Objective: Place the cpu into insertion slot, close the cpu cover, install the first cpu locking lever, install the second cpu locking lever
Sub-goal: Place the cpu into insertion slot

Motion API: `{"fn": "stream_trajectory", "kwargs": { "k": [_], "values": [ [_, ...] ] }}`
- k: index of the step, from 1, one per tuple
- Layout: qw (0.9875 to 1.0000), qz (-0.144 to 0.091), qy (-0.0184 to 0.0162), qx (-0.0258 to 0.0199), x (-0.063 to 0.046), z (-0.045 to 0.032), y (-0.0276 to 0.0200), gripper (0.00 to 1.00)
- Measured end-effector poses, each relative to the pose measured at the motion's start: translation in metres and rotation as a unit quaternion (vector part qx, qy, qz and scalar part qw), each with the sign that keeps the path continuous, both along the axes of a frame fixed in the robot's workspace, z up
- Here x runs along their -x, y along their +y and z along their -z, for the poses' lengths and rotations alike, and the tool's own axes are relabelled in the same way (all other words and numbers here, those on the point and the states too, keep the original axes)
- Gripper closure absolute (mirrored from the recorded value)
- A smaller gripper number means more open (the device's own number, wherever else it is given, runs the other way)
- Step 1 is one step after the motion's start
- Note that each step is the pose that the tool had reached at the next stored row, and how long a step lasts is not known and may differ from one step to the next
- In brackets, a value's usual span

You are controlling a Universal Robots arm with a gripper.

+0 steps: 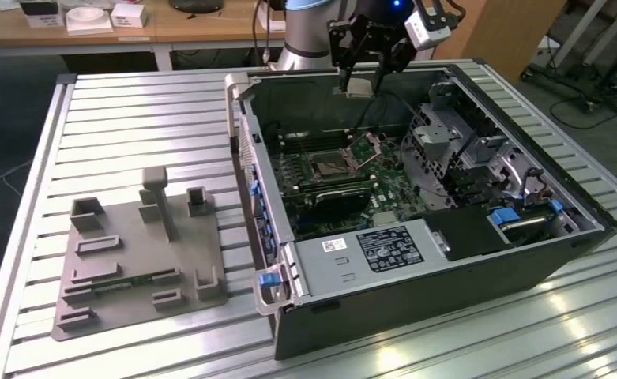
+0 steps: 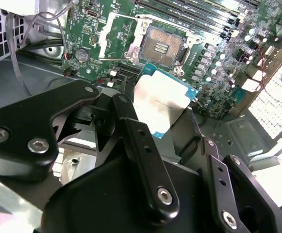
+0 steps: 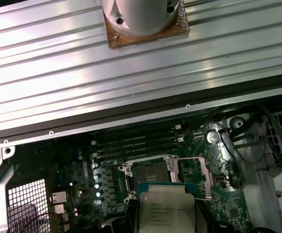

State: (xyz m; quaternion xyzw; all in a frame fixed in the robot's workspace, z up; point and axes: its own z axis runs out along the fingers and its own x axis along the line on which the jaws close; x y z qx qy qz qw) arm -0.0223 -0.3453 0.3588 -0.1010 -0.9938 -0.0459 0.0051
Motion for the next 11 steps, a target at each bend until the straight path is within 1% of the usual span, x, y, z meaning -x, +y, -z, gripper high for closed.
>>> {"fn": "stream_trajectory", "kwargs": {
  "k": [6,11],
  "values": [
    [0.9999,0.015,0.0,0.0,0.0,0.0008,0.0,0.46],
    [0.9995,0.032,0.0,0.0,0.0,0.0014,0.0,0.46]
  ]
}}
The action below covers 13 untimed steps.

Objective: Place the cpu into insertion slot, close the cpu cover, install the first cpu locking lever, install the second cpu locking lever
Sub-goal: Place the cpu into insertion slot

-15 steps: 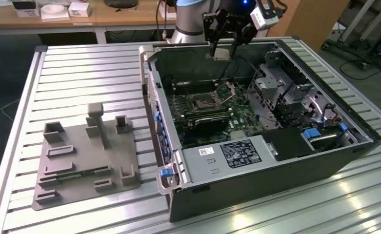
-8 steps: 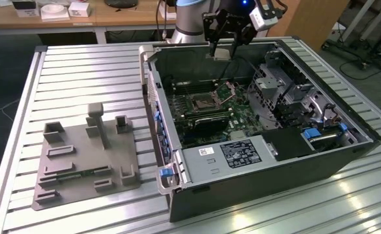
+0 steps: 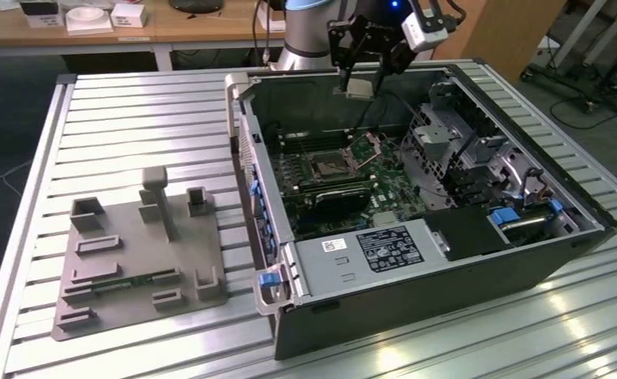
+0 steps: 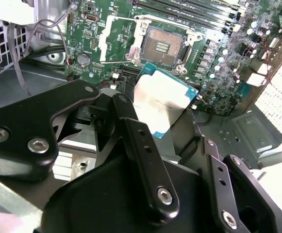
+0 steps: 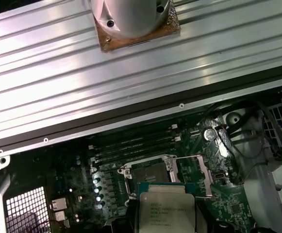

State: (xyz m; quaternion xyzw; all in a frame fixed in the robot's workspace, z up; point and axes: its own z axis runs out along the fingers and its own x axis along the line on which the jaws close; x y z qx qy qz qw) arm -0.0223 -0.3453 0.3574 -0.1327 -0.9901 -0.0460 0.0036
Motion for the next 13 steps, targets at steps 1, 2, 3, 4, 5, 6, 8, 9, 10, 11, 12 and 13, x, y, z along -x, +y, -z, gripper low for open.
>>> {"fn": "stream_trajectory", "kwargs": {
  "k": [1,2,3,4,5,6,8,9,10,11,12,13],
  "values": [
    [1.0,0.003,0.0,0.0,0.0,0.0001,0.0,0.46],
    [1.0,0.005,0.0,0.0,0.0,0.0002,0.0,0.46],
    [1.0,0.007,0.0,-0.0001,0.0,0.0003,0.0,0.46],
    [1.0,0.009,0.0,-0.0001,0.0,0.0004,0.0,0.46],
    [0.9999,0.011,0.0,-0.0001,0.0,0.0004,0.0,0.46],
    [0.9999,0.013,0.0,0.0,0.0,0.0005,0.0,0.46],
    [0.9998,0.018,0.0,0.0,0.0,0.0006,0.0,0.46],
    [0.9998,0.02,0.0,-0.0001,0.0,0.0007,0.0,0.46],
    [0.9998,0.022,0.0,-0.0001,0.0,0.0008,0.0,0.46],
    [0.9997,0.024,-0.0001,-0.0001,0.0,0.0009,0.0,0.46],
    [0.9996,0.027,0.0,0.0,0.0,0.001,0.0,0.46],
    [0.9996,0.03,0.0,0.0,0.0,0.001,0.0,0.46]
  ]
}}
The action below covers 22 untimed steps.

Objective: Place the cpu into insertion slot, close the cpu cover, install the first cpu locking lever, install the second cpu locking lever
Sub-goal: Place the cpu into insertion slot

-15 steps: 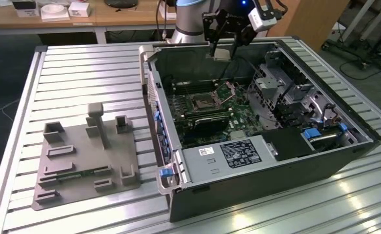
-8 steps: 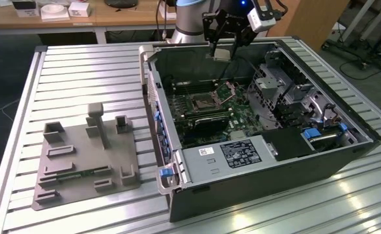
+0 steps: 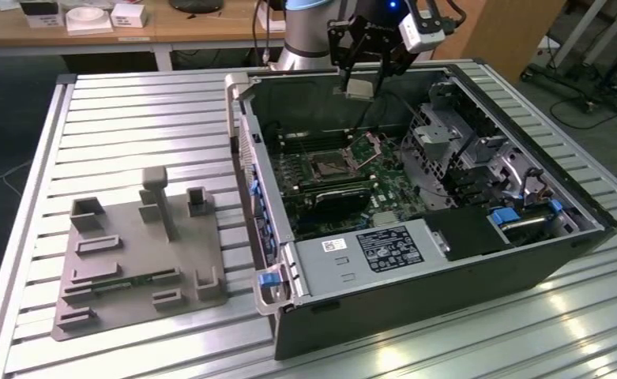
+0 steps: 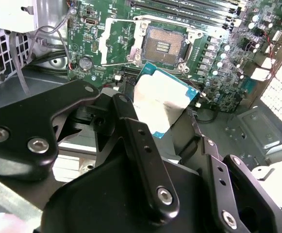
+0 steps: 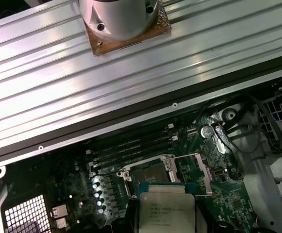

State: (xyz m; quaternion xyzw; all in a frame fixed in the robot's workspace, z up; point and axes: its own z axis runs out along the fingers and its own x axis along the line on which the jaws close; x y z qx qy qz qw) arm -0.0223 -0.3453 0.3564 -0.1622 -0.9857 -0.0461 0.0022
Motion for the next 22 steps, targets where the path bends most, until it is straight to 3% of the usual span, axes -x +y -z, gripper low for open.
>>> {"fn": "stream_trajectory", "kwargs": {
  "k": [6,10,22],
  "values": [
    [0.9997,0.025,0.0,0.0,0.0,0.001,0.0,0.46],
    [0.9986,0.053,0.0,0.0,0.0,0.0016,0.0,0.46],
    [0.9983,0.058,0.0,0.0,0.0,0.0016,0.0,0.46]
  ]
}}
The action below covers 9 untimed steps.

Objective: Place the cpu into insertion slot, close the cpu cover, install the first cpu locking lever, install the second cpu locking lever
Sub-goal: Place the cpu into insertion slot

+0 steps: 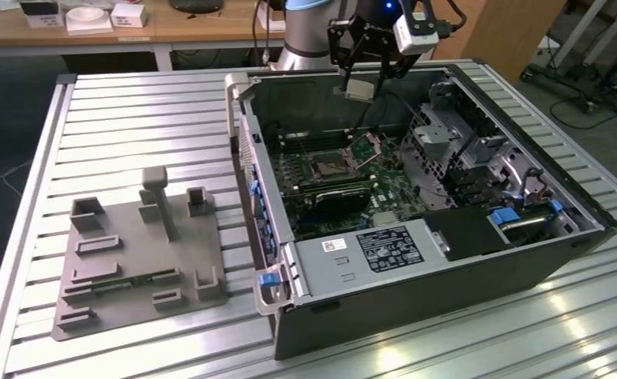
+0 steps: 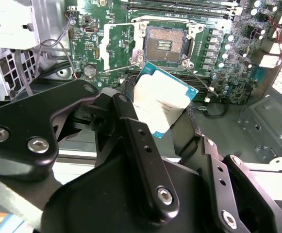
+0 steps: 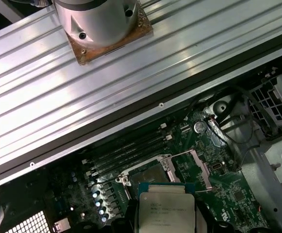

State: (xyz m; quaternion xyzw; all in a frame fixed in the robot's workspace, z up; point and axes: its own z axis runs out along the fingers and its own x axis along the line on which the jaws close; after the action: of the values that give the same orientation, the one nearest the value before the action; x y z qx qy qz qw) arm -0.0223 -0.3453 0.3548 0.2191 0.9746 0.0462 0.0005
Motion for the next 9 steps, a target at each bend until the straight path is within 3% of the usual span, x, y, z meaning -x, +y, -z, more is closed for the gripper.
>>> {"fn": "stream_trajectory", "kwargs": {
  "k": [9],
  "values": [
    [0.9999,0.015,0.0,0.0,0.0,0.0001,0.0,0.46]
  ]
}}
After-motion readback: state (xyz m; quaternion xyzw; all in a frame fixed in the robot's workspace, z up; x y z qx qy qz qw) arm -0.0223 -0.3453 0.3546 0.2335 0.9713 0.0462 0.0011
